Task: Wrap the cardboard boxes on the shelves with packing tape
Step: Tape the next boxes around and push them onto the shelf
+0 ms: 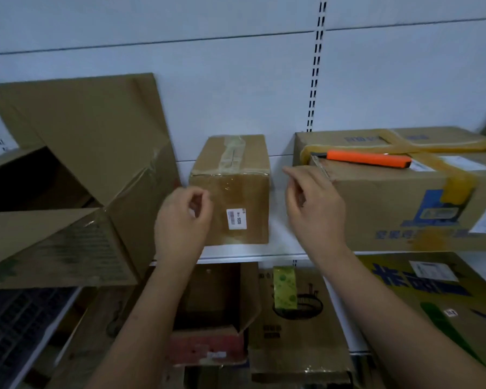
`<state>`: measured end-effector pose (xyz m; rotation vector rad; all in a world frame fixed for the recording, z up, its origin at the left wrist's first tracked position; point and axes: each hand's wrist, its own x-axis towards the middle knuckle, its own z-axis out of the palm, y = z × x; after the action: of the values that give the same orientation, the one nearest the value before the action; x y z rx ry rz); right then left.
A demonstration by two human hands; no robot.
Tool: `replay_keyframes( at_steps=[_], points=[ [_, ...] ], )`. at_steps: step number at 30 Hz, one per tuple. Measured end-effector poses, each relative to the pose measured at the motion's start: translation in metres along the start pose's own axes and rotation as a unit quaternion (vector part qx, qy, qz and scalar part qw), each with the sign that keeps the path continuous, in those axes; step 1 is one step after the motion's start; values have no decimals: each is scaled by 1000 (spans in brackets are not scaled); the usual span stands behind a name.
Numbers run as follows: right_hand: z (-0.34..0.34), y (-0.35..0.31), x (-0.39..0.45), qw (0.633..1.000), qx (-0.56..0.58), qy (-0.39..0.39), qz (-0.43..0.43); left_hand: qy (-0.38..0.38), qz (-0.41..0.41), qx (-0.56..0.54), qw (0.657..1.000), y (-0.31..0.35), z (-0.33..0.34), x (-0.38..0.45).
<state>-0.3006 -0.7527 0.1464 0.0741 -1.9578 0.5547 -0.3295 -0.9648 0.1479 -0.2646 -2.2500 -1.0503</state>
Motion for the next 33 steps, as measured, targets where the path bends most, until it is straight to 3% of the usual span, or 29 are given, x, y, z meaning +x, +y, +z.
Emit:
replay_keyframes(
  at_steps=[2,6,9,14,16,19,21,22,24,26,29,33],
  points=[
    [-12,5,15,1000,-10,-3,-10,-9,66,52,996,-2,7,26],
    [-23,20,2,993,-29,-113,-19,-140,40,84,986,-18,35,48],
    [-27,30,-22,987,-31,-159,-12,-87,67,149,983,-4,51,41],
    [-29,31,-48,977,-29,-196,85,-40,96,213,972,43,65,25],
    [-29,33,-61,965,-48,-222,134,-48,107,171,978,37,68,24],
    [-32,41,-83,941,-65,-258,210,-8,69,-10,998,14,59,4],
    [-31,43,-92,937,-56,-258,231,90,0,-105,990,-2,59,-38],
    [-30,43,-95,938,-43,-254,232,90,-65,-141,984,-8,62,-63],
    [-25,41,-96,943,-20,-259,206,-30,-237,-203,950,-13,81,-106],
    [-16,41,-95,942,-23,-292,161,-163,-362,-251,883,-7,104,-125],
    [-6,47,-100,914,-70,-367,156,-256,-439,-323,799,16,124,-117],
    [-7,58,-107,895,-74,-395,195,-283,-366,-302,833,14,140,-118]
  ],
)
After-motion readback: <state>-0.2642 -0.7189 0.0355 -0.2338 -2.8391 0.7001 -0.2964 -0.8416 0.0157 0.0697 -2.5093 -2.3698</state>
